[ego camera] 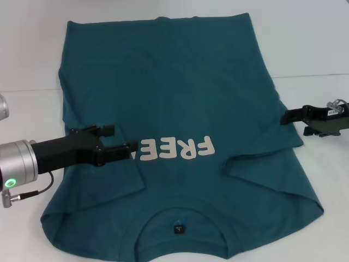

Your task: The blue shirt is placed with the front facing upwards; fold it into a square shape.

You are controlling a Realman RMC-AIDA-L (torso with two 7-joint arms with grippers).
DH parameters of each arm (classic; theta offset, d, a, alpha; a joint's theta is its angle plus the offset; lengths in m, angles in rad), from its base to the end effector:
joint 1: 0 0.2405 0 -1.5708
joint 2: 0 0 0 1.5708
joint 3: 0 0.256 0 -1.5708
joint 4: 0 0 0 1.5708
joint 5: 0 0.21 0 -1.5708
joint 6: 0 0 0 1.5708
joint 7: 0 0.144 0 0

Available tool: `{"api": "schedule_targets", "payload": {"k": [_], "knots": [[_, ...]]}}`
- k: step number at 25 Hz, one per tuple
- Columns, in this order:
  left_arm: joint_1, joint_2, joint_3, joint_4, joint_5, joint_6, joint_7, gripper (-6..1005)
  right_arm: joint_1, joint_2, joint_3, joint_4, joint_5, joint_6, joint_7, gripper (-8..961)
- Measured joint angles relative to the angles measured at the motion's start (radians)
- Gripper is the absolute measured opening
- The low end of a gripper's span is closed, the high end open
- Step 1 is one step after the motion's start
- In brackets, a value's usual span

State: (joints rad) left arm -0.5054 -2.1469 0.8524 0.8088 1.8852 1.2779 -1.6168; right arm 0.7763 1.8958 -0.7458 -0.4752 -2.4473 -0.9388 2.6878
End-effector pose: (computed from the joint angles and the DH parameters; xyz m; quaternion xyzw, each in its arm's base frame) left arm -0.2413 0.3634 -0.0089 -0.9035 -0.2871 -0.2399 0.2088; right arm 0.3112 0.4350 0.0528 -0.6603 0.6760 0.1005 0.3113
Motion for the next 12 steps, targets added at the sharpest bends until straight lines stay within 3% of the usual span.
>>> {"api": "schedule_targets", "payload": {"k": [12], "knots": [[-0.004, 0.002, 0.001, -0.002, 0.0, 0.001, 0.0, 861, -0.002, 0.003, -0.006, 0.041, -0.006, 0.041, -0.01, 729]]}}
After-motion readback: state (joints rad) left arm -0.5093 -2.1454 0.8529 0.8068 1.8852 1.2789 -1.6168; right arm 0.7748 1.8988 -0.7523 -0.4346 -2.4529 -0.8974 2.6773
